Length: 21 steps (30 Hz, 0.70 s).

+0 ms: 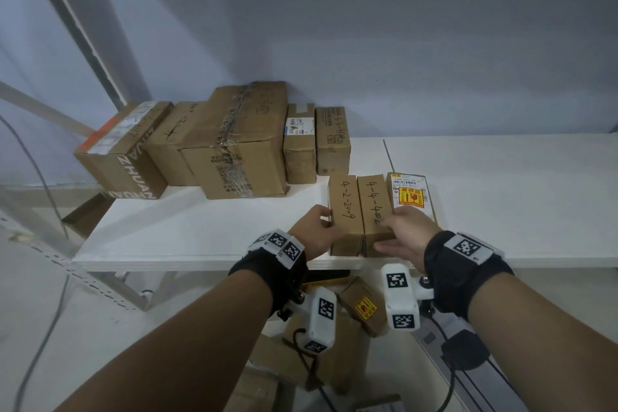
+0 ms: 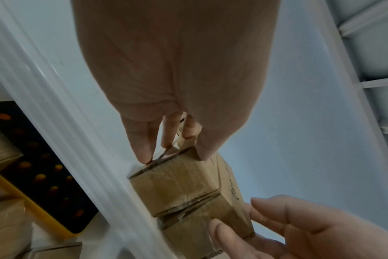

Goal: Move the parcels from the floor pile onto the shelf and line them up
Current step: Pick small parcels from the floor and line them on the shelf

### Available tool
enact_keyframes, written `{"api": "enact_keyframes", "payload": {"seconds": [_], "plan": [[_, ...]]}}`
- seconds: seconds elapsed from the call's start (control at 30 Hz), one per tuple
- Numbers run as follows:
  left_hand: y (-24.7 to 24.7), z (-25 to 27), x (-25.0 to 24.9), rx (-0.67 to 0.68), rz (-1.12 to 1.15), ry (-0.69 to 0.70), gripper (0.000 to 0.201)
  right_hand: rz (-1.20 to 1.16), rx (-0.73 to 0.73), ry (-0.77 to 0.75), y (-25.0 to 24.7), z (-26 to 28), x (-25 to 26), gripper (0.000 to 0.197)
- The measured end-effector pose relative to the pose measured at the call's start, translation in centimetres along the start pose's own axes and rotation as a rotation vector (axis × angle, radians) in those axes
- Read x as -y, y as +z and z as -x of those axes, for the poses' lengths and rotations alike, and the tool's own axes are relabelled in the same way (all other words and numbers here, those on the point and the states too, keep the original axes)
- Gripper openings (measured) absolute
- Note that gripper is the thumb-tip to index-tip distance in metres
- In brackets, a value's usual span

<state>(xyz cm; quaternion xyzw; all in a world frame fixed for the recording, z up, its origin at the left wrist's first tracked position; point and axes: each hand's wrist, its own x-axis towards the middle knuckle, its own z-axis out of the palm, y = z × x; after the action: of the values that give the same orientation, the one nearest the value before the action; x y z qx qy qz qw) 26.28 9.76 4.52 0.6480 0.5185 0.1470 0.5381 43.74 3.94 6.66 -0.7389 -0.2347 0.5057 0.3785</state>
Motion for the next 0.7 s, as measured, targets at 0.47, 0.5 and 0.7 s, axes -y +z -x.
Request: {"api": "enact_keyframes", "payload": {"seconds": [0.47,0.5,0.7], "plan": [[3.2,-6.3,-5.9,0.02,-0.201,0.008,0.039,0.018,-0.147,-0.137,-2.7,-4.4,1.8,0.036],[3.2,-7.0,-6.2,0.026,-0.167,0.004,0.043,0.004,-0.16,-0.139,-2.9,-5.3,2.1,0.035],[3.6,-10.6,-7.9,-0.034,0.005,-0.017,0.04,0.051,-0.211,-0.193,-3.6,-9.3,4.6,0.036]]}}
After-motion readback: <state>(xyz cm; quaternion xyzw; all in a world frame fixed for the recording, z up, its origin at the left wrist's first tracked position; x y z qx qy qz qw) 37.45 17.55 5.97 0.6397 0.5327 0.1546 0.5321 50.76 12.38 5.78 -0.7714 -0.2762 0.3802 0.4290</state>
